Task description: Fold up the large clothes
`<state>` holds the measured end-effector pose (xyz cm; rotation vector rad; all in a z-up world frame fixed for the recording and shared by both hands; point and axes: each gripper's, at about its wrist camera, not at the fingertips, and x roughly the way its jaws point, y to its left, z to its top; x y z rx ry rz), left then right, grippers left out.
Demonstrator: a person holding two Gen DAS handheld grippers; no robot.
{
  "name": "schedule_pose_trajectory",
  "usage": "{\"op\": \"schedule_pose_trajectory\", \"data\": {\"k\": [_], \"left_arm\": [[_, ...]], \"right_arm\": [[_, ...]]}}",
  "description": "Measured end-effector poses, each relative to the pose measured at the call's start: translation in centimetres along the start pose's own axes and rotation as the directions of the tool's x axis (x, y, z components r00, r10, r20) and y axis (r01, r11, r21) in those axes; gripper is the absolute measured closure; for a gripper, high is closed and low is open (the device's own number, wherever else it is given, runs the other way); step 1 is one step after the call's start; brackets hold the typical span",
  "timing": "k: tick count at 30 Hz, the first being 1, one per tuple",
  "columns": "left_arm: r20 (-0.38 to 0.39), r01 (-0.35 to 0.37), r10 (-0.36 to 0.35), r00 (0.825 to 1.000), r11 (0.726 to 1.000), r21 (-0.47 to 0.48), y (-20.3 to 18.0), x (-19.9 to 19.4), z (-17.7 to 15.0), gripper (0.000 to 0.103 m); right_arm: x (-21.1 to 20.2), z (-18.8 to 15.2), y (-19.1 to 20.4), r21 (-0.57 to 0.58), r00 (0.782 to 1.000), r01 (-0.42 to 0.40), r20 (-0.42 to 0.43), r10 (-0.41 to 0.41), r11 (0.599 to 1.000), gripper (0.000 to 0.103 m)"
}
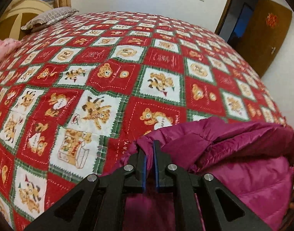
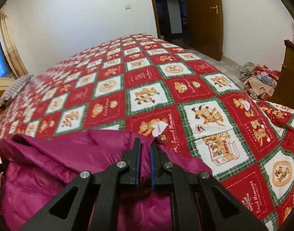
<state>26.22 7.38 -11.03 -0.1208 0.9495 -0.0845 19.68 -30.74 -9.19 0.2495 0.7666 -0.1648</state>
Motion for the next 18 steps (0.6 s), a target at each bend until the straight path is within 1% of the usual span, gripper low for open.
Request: {"op": "schedule_pose_trajectory", "data": {"k": [3,4,7,9,11,12,14,15,16,18], "left_arm": [[0.039,-0.044,0.042,0.998,0.998,0.048,-0.9,0.7,-1.0,0.097],[0.064,-0.071,0.067,0.996,0.995,0.069,-1.3,0.8,-1.4,0.097],[0.095,-0.133,0.123,0.988,0.986,0.099,-2.3,0.9,-1.7,0.097],[0.096,-0.130,0.121,0.988,0.987,0.098,-2.1,1.0,-1.6,0.097],[0.093,-0.086,0.080,0.992,0.994,0.067,-1.4,0.8,-1.4,0.097],[0.089,-0.040,0.037,0.995,0.999,0.035,-0.4,0.2,-1.1,0.097],[0.095,0.028,-0.027,0.995,1.000,-0.010,1.0,-1.3,-0.5,0.097],[0.103,0.054,-0.051,0.993,0.998,-0.023,1.6,-2.1,-0.2,0.096],[0.114,0.094,-0.089,0.990,0.995,-0.034,2.3,-3.0,0.3,0.096],[0.119,0.185,-0.177,0.977,0.981,-0.053,3.5,-4.7,1.4,0.094]], "right_arm": [[1.3,-0.7,0.0,-0.001,1.000,0.011,-0.012,-0.011,1.000,0.092],[1.5,-0.8,0.0,-0.001,1.000,0.011,-0.014,-0.011,1.000,0.092],[1.9,-1.0,0.1,0.000,1.000,0.016,-0.011,-0.016,1.000,0.092],[1.8,-1.1,0.3,-0.008,1.000,0.028,-0.008,-0.028,1.000,0.092],[1.8,-1.1,0.5,-0.013,0.999,0.041,-0.006,-0.041,0.999,0.092],[1.8,-1.1,0.5,-0.013,0.999,0.042,-0.007,-0.042,0.999,0.092],[1.9,-1.0,0.4,-0.001,0.999,0.029,-0.013,-0.029,1.000,0.089],[1.8,-0.9,0.1,0.012,1.000,0.014,-0.013,-0.013,1.000,0.088],[1.6,-0.8,-0.1,0.026,1.000,-0.009,-0.010,0.009,1.000,0.084],[0.8,-0.5,-0.8,0.063,0.999,-0.048,-0.004,0.048,0.997,0.075]]}}
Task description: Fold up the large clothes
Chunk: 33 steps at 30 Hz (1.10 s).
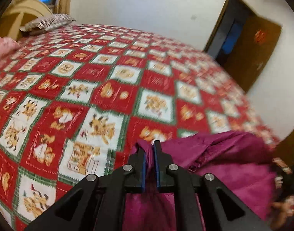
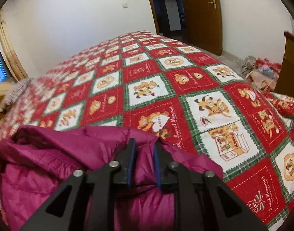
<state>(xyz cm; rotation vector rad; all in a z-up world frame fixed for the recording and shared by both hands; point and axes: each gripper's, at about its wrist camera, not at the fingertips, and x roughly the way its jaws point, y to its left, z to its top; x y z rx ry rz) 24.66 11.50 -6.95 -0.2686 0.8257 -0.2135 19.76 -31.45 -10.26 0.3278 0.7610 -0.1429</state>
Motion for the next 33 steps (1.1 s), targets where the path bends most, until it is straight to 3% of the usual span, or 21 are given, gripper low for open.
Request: {"op": "schedule_pose_trajectory", "data": {"k": [1,2,4,6,7,8,10,11,13,15,18,19,20,24,28,33], "left_arm": [[-0.012,0.025,-0.025,1.000,1.000,-0.012,0.2,-0.5,0.6,0.093],[-0.033,0.047,-0.048,0.998,0.999,-0.020,0.3,-1.0,1.3,0.093],[-0.054,0.074,-0.075,0.996,0.997,-0.016,0.1,-1.6,2.1,0.089],[-0.052,0.118,-0.119,0.992,0.993,-0.016,0.0,-2.1,2.7,0.081],[-0.049,0.128,-0.129,0.990,0.991,-0.025,0.0,-2.3,2.8,0.069],[-0.036,0.138,-0.139,0.990,0.989,-0.045,0.2,-2.6,3.1,0.061],[0.026,0.172,-0.170,0.985,0.978,-0.120,1.2,-3.5,3.6,0.029],[0.066,0.191,-0.183,0.981,0.967,-0.168,1.8,-4.0,3.8,0.026],[0.126,0.195,-0.166,0.978,0.943,-0.271,3.0,-4.7,4.1,0.025],[0.091,0.104,-0.080,0.993,0.948,-0.301,2.5,-4.5,4.1,0.025],[0.019,0.038,-0.036,0.999,0.992,-0.116,-1.8,-3.4,3.2,0.025],[0.018,0.015,-0.014,1.000,0.999,-0.050,-3.5,-3.2,2.5,0.025],[0.017,-0.009,0.008,1.000,0.999,0.034,-5.8,-2.7,1.5,0.025],[0.023,-0.055,0.052,0.998,0.982,0.178,-10.7,-0.2,-0.8,0.024],[0.013,-0.155,0.155,0.988,0.971,0.180,-10.8,3.4,-1.3,0.024],[0.016,-0.215,0.216,0.976,0.960,0.179,-9.3,6.6,-2.8,0.022]], "right_arm": [[-0.6,0.3,-0.3,0.021,1.000,-0.015,0.003,0.015,1.000,0.056],[-1.5,0.6,-0.7,0.044,0.999,-0.027,0.023,0.026,0.999,0.025],[-4.2,1.3,-1.5,0.092,0.993,-0.057,0.109,0.047,0.994,0.003],[-7.0,1.8,-2.1,0.117,0.982,-0.083,0.180,0.061,0.990,0.003],[-8.2,2.0,-2.1,0.116,0.980,-0.078,0.192,0.054,0.990,0.006],[-9.0,2.3,-1.8,0.100,0.981,-0.071,0.189,0.051,0.992,0.016],[-9.9,2.7,-0.4,0.033,0.984,-0.084,0.160,0.078,0.996,0.031],[-10.3,2.7,1.1,-0.036,0.986,-0.104,0.128,0.107,0.994,0.042],[-10.6,2.7,3.5,-0.135,0.985,-0.138,0.081,0.150,0.981,0.052],[-10.2,2.2,7.1,-0.247,0.978,-0.200,0.016,0.210,0.948,0.052],[-7.3,1.0,11.6,-0.347,0.956,-0.293,-0.116,0.270,0.891,0.062],[-5.6,0.5,13.6,-0.391,0.954,-0.296,-0.162,0.252,0.871,0.075],[-4.1,0.2,14.4,-0.412,0.958,-0.281,-0.179,0.225,0.867,0.079],[1.4,-0.3,15.9,-0.410,0.974,-0.195,-0.186,0.128,0.891,0.079],[4.0,-1.6,14.6,-0.382,0.973,-0.189,-0.199,0.120,0.905,0.080],[4.1,-2.3,14.7,-0.397,0.978,-0.179,-0.171,0.119,0.900,0.080]]}}
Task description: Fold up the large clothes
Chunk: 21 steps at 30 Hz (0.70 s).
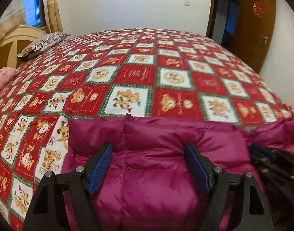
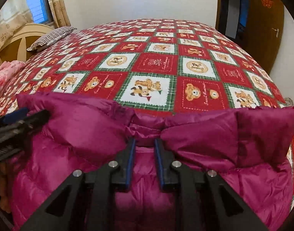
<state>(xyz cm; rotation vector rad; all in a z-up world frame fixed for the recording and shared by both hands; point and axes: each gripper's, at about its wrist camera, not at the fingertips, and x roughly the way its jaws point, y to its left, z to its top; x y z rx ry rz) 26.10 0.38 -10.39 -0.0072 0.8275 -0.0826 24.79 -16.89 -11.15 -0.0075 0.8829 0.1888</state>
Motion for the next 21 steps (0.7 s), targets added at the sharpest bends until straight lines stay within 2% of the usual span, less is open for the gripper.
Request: {"op": "schedule_pose_trajectory", "data": {"k": [4,6,8,12,14,17,18,19,21], "left_arm": [[0.008,0.028,-0.028,1.000,0.998,-0.053,0.8,1.4,-0.7,0.015],[-0.011,0.033,-0.034,0.999,0.998,-0.055,0.8,1.8,-0.6,0.014],[-0.014,0.036,-0.037,0.999,0.998,-0.054,0.8,1.9,-0.6,0.014],[-0.015,0.032,-0.033,0.999,0.998,-0.047,0.6,1.9,-0.7,0.012],[-0.017,0.030,-0.031,0.999,0.999,-0.041,0.4,1.9,-0.7,0.012],[-0.019,0.029,-0.029,0.999,0.999,-0.035,0.3,1.9,-0.7,0.011],[-0.019,0.028,-0.029,0.999,0.999,-0.032,0.2,1.9,-0.7,0.010],[-0.020,0.027,-0.027,0.999,0.999,-0.030,0.2,1.9,-0.7,0.010],[-0.019,0.019,-0.019,1.000,1.000,-0.024,0.0,2.0,-0.7,0.010]], "right_arm": [[-0.4,0.3,-0.9,0.051,1.000,-0.026,0.018,0.025,0.998,0.082],[-2.1,0.3,-2.7,0.130,0.996,-0.037,0.088,0.026,0.991,0.082],[-3.8,0.3,-5.4,0.201,0.991,0.007,0.131,-0.034,0.979,0.082],[-3.5,-0.9,-10.6,0.278,0.991,0.119,0.031,-0.132,0.953,0.083],[-3.5,-2.0,-12.5,0.326,0.992,0.111,0.019,-0.124,0.939,0.093],[-3.5,-3.1,-13.8,0.364,0.991,0.112,0.028,-0.131,0.925,0.094],[-3.4,-3.3,-14.3,0.384,0.992,0.097,0.036,-0.120,0.918,0.095],[-3.5,-3.7,-14.8,0.406,0.992,0.092,0.040,-0.118,0.909,0.103],[-3.3,-4.2,-15.5,0.447,0.992,0.077,0.054,-0.113,0.891,0.103]]}}
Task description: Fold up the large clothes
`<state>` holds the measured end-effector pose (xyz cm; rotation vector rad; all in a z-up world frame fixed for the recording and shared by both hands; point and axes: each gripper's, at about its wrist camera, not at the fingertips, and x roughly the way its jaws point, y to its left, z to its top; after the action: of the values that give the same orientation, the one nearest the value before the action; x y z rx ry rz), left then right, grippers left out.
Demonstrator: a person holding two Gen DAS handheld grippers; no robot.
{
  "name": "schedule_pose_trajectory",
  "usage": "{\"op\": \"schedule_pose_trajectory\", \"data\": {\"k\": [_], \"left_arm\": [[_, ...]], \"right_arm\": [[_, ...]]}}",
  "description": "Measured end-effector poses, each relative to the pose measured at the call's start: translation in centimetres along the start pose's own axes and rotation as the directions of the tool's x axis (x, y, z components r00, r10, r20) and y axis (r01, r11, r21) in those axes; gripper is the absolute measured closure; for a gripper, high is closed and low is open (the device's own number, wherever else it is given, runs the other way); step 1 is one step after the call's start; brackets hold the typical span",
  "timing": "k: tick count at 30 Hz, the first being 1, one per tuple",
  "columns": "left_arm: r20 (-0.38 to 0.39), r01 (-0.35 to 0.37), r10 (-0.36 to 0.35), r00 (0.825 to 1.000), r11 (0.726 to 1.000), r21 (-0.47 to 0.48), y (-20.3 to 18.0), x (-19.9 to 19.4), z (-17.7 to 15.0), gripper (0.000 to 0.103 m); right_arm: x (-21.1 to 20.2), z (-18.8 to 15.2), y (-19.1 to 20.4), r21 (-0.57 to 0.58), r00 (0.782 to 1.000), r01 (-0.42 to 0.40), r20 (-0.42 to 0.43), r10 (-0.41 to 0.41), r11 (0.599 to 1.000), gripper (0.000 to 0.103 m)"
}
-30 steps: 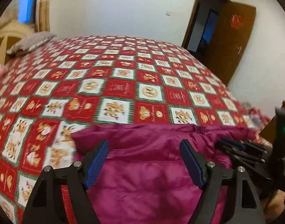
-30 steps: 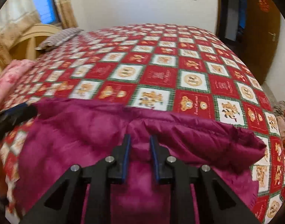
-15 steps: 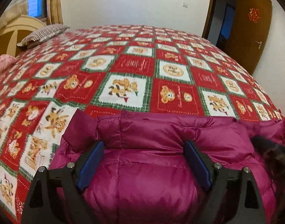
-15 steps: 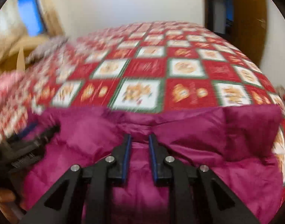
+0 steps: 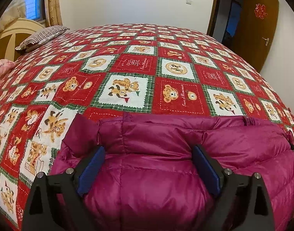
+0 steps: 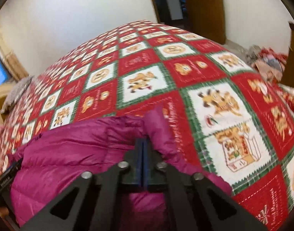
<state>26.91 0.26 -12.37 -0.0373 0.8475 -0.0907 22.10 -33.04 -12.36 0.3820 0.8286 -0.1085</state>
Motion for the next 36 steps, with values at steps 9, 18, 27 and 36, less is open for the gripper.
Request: {"op": "schedule_pose_trajectory", "data": {"k": [9,18,27,36], "left_arm": [[-0.025,-0.029,0.029,0.999,0.999,0.025,-0.3,0.2,0.2,0.008],[0.052,-0.005,0.001,0.999,0.997,0.071,4.8,-9.9,-2.8,0.008],[0.066,-0.005,0.013,0.998,0.994,-0.112,10.5,-13.3,-8.4,0.008],[-0.015,0.087,-0.093,0.996,0.972,-0.220,10.1,-10.8,-11.8,0.008]], "right_arm": [[-0.2,0.3,0.5,-0.023,0.999,0.035,-0.005,-0.035,0.999,0.103],[-10.7,-4.7,5.8,-0.210,0.994,-0.017,0.106,0.040,0.977,0.094],[-11.0,-12.7,13.4,-0.295,0.977,-0.181,0.054,0.206,0.938,0.094],[-7.9,-15.7,15.1,-0.302,0.980,-0.190,-0.002,0.199,0.934,0.094]]}}
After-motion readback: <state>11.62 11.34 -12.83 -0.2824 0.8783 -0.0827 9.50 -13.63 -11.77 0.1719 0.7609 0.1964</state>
